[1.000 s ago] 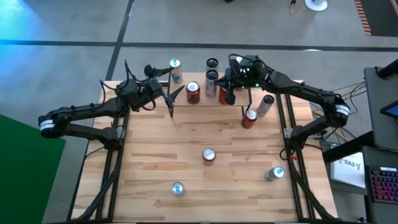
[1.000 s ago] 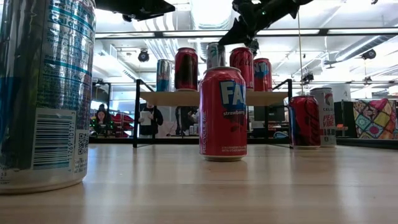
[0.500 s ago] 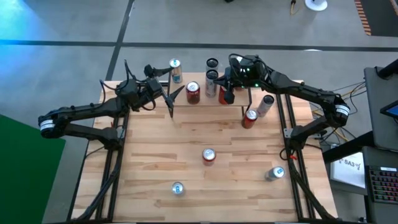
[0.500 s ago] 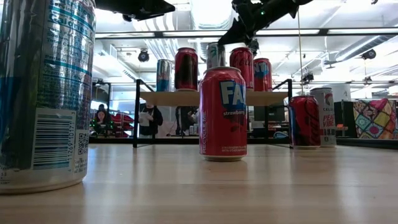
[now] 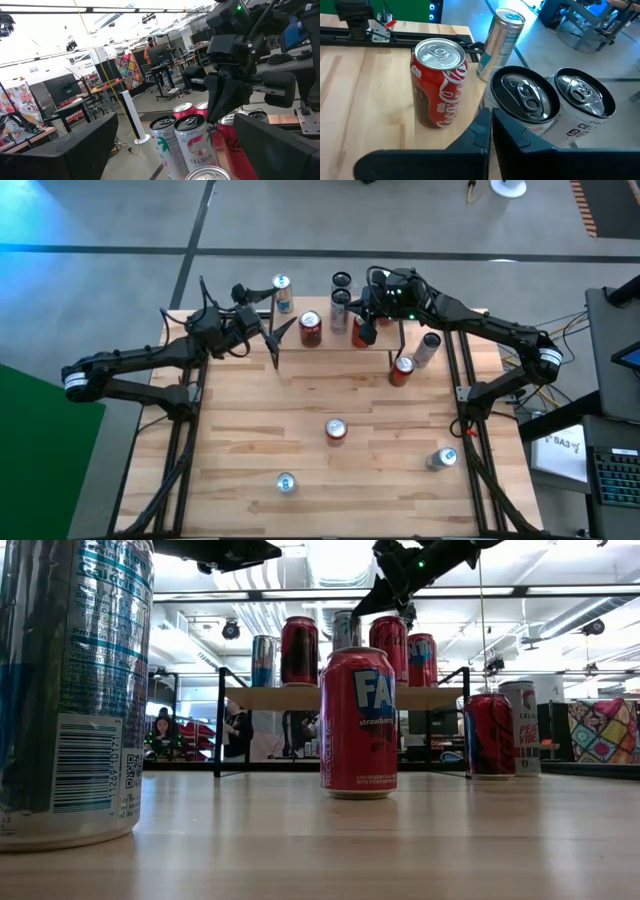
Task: Place canned beverage on shelf
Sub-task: Adjust the white pink soda can on the shelf
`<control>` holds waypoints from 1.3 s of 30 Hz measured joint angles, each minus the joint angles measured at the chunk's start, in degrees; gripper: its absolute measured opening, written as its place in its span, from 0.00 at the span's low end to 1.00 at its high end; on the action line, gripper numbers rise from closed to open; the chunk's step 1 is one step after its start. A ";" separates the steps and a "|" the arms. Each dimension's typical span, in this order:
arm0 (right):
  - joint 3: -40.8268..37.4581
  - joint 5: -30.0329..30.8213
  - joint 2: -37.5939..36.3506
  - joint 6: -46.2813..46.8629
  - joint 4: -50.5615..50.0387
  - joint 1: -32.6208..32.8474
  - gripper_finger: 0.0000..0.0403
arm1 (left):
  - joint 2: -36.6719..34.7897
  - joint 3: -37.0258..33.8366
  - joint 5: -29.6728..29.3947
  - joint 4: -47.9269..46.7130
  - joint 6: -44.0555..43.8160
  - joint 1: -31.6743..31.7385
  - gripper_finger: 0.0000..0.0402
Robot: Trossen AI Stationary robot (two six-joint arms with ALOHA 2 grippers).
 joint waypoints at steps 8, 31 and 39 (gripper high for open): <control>0.00 0.00 -0.22 0.08 -0.39 0.00 0.02 | 0.00 0.00 0.00 -0.11 0.00 -0.01 0.95; 0.07 -0.60 1.68 3.28 2.80 0.14 0.02 | -0.01 -0.02 -0.02 -0.76 0.66 0.00 0.95; 0.07 0.39 1.66 2.67 2.61 -0.11 0.02 | -0.01 -0.02 -0.02 -0.79 0.66 -0.02 0.95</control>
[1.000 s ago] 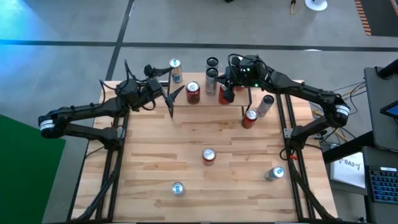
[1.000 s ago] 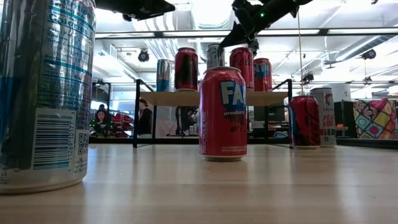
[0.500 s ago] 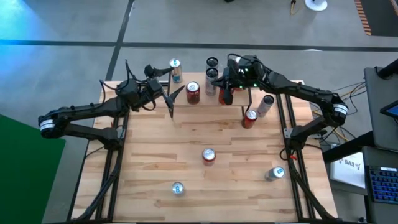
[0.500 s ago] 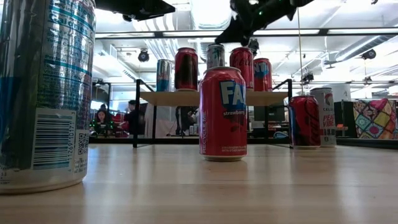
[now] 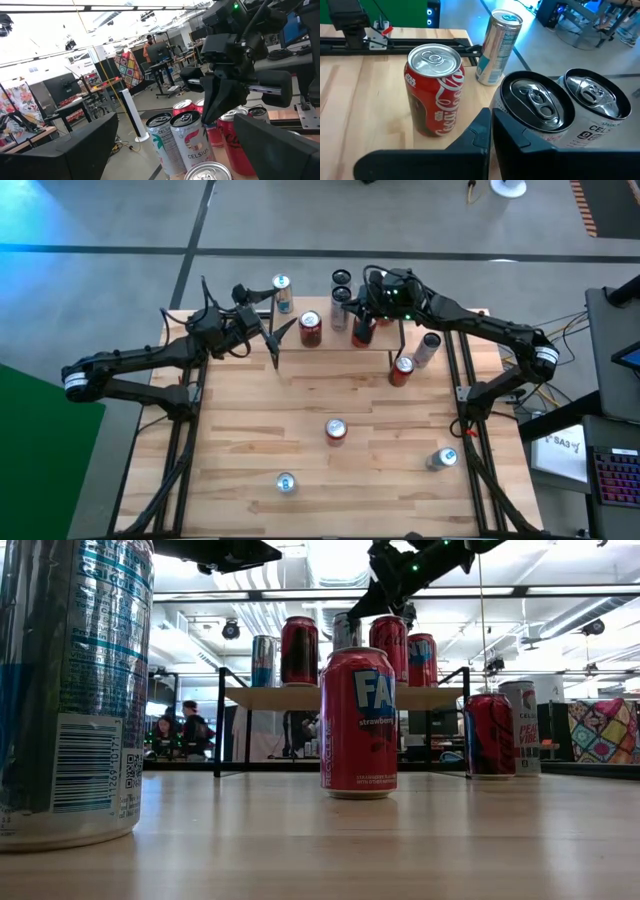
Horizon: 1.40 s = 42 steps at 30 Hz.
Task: Place canned beverage on shelf
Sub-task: Adjust the white pink soda can on the shelf, then put the red soda can on the shelf
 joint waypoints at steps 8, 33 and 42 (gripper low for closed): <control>0.00 -0.99 -1.60 1.02 -0.80 0.39 0.02 | 0.02 0.00 0.00 -0.24 0.00 0.00 0.95; 14.38 -0.99 -7.89 27.36 -42.53 7.52 0.02 | 0.04 -0.44 2.90 -0.84 -13.15 -7.13 0.95; 14.25 -0.92 -7.87 30.53 -50.18 16.22 0.02 | 0.49 -0.55 3.48 0.42 -19.54 -19.53 0.95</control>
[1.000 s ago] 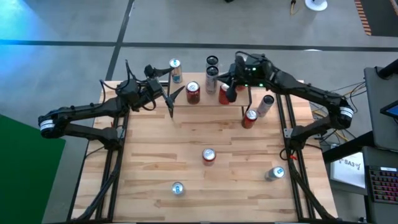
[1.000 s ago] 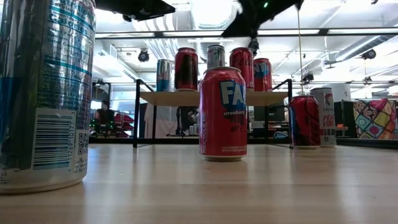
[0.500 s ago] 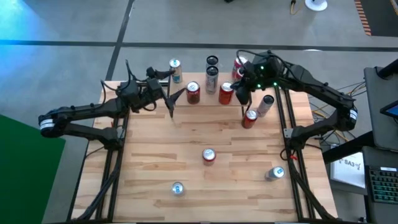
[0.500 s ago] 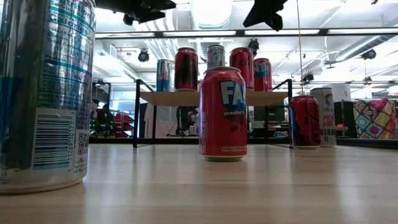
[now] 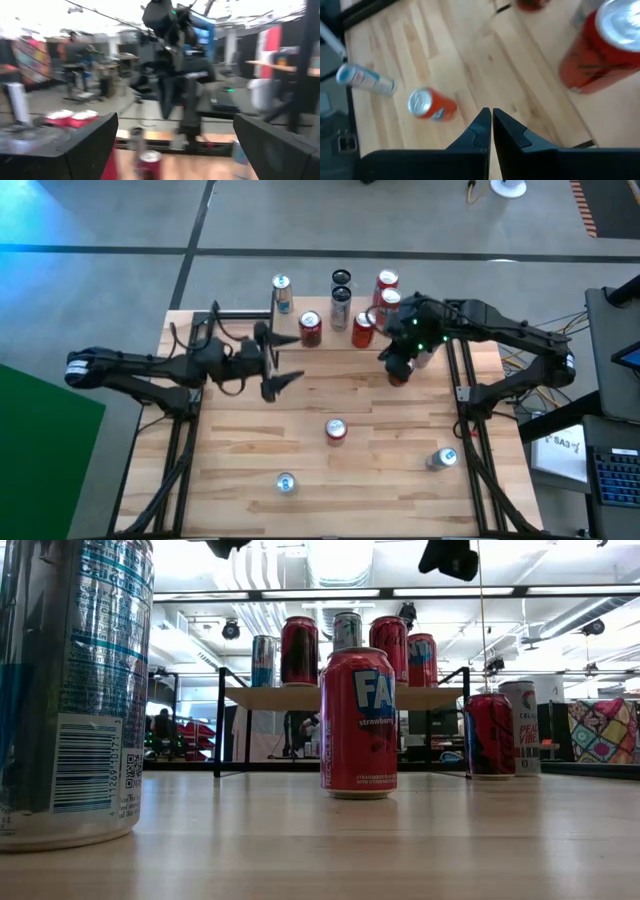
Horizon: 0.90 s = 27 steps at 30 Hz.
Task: Place canned beverage on shelf
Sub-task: Put the red soda can on the shelf
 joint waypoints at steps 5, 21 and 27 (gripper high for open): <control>-1.11 0.48 0.00 0.20 0.00 6.24 0.02 | 3.36 -0.02 -0.12 0.97 -4.14 -6.67 0.95; -6.61 7.91 -1.49 8.00 -6.65 23.90 0.02 | 18.54 12.59 -11.63 -16.90 -13.24 -16.66 0.95; -10.60 8.03 -4.47 8.60 -6.43 24.41 0.02 | 23.59 18.36 -11.63 -28.89 -12.95 -16.64 0.95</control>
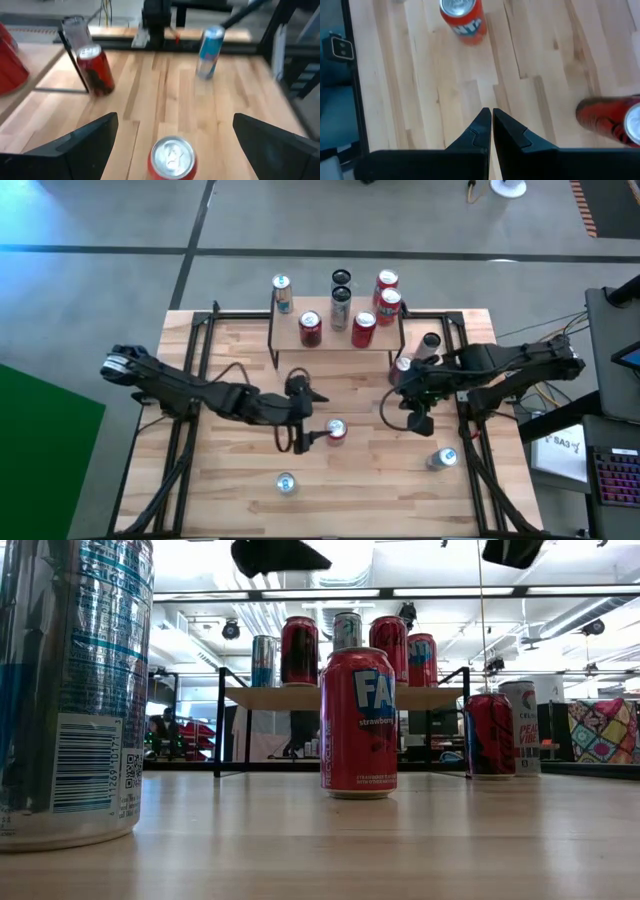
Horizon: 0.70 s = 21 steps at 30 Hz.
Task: Place canned beverage on shelf
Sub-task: Put the red soda can on the shelf
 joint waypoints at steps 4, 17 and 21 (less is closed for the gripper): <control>-3.63 0.01 -3.61 1.61 1.37 0.00 0.02 | 3.71 3.21 0.04 -3.27 0.49 0.02 0.95; -12.87 -0.03 -12.36 4.23 9.17 0.00 0.02 | 16.11 8.45 0.61 -4.56 3.43 1.39 0.95; -14.50 -0.04 -12.42 4.78 9.17 0.00 0.02 | 17.38 8.49 0.66 -4.31 2.96 1.36 0.95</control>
